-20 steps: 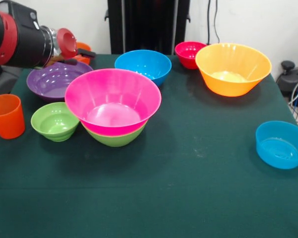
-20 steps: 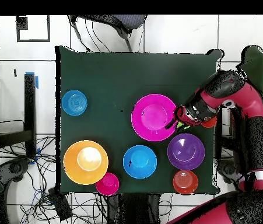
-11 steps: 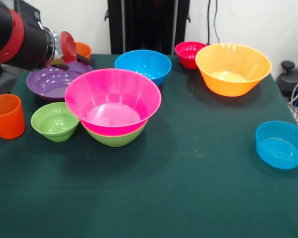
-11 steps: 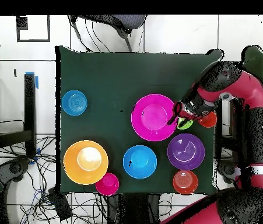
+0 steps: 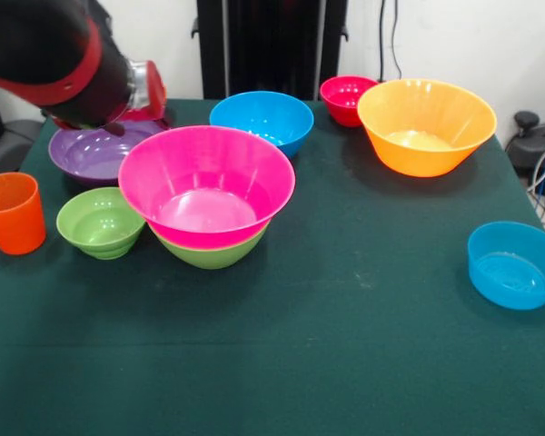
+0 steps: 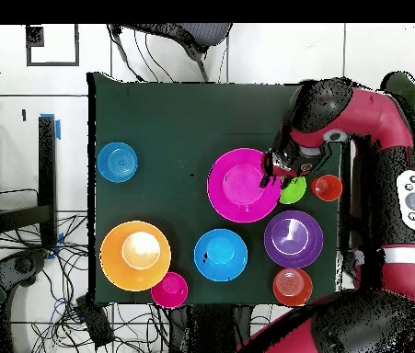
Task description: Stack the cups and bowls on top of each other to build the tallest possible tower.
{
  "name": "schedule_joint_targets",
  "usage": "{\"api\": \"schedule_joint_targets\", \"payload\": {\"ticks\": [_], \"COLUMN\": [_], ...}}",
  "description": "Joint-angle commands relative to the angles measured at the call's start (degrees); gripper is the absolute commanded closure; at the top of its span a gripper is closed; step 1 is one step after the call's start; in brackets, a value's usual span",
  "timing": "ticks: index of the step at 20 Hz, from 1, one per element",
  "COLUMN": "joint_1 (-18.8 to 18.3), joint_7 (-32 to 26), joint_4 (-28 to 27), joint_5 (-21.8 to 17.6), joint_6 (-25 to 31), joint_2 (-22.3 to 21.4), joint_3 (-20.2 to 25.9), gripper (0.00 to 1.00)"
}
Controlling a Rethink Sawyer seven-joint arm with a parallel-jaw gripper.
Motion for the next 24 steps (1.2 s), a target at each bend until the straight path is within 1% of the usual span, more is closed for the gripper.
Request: {"api": "schedule_joint_targets", "payload": {"ticks": [1, 5, 7, 9, 13, 15, 19, 24], "joint_1": [5.4, 6.8, 7.8, 8.9, 11.0, 12.0, 13.3, 14.5], "joint_7": [-8.4, -6.0, -7.0, -7.9, -7.9, -8.9, -10.0, -8.3], "joint_4": [3.0, 5.4, 5.2, 4.4, 1.9, 0.9, 1.4, 2.2], "joint_5": [-7.1, -7.4, -8.7, -10.5, -13.5, -15.1, -17.9, -20.8], "joint_6": [-5.8, -5.0, -4.5, -5.7, -7.5, -7.7, -10.5, -16.5], "joint_2": [-5.3, -8.3, -9.4, -10.2, -9.8, -9.9, -10.9, -10.1], "joint_3": [-3.6, -5.4, -6.0, -6.1, -6.7, -6.8, -7.0, -7.7], "gripper": [0.0, 0.0, 0.0, 0.0, 0.0, 0.0, 0.0, 0.0]}}
